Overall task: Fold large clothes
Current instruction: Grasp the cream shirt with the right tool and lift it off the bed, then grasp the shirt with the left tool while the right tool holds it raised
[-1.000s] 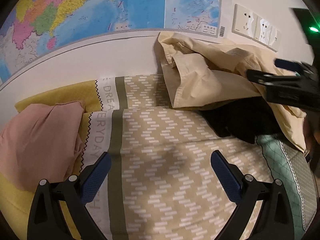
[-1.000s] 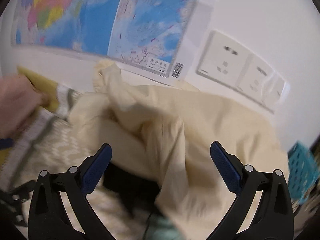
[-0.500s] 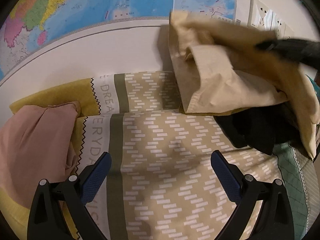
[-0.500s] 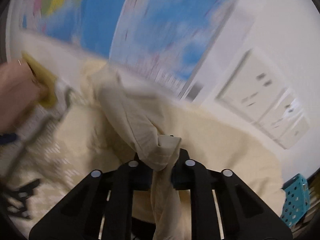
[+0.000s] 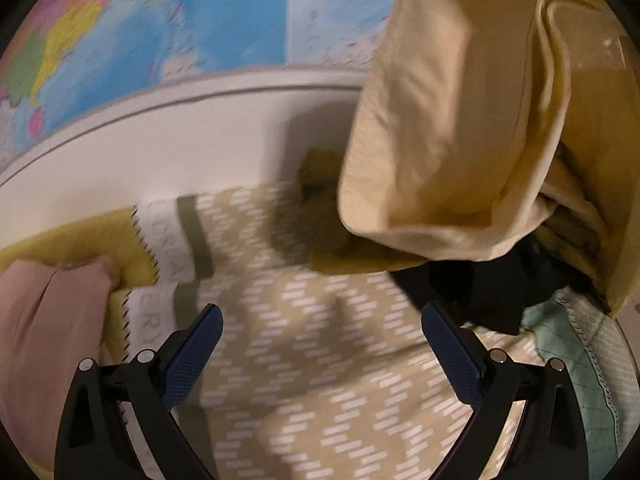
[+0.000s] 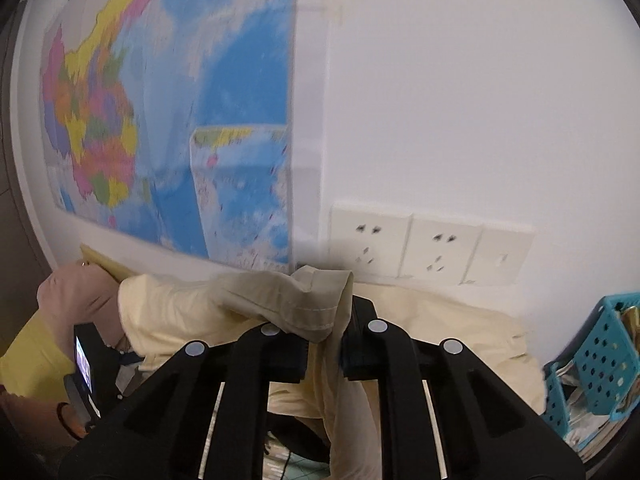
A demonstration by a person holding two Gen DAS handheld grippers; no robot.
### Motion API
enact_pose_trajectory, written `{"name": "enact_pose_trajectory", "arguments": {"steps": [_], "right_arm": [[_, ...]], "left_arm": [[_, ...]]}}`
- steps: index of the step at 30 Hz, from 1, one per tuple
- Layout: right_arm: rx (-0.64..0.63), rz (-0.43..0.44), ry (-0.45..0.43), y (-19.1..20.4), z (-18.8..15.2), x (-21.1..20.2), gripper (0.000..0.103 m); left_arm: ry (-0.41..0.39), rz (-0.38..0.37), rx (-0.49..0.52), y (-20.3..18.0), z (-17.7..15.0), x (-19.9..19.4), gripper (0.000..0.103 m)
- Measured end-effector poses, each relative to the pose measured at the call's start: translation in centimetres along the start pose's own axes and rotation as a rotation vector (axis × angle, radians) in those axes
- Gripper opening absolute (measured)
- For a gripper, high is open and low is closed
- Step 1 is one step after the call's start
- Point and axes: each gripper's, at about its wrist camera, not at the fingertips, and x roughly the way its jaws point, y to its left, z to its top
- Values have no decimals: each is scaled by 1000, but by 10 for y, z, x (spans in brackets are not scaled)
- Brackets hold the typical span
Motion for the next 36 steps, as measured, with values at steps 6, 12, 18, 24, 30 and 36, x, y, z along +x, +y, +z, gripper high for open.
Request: {"name": "enact_pose_trajectory", "arguments": {"steps": [6,12,18,24,30,36], "right_arm": [[54,3,-71,-15,24,-38,12],[87,-6,-84,-26,37,-59,11],[98,-19,-100,-31,39,-73,11],[112,-45,-124,-38,38,-90,11],[130,-90,-161,-49,39,-130,9],[122,-167,-295,-51,55,-222,7]], "left_arm": [[-56,-100,63,-20,5,0,96],[-161,-222,90,-43,18,-15,96],[-284,-249,195,-83,27,-29,96],[-295,-320,123,-90,63,-16,56],[-315,-323,116,-100,100,-38,6],[-465,-314,215,-128,137,-120,6]]}}
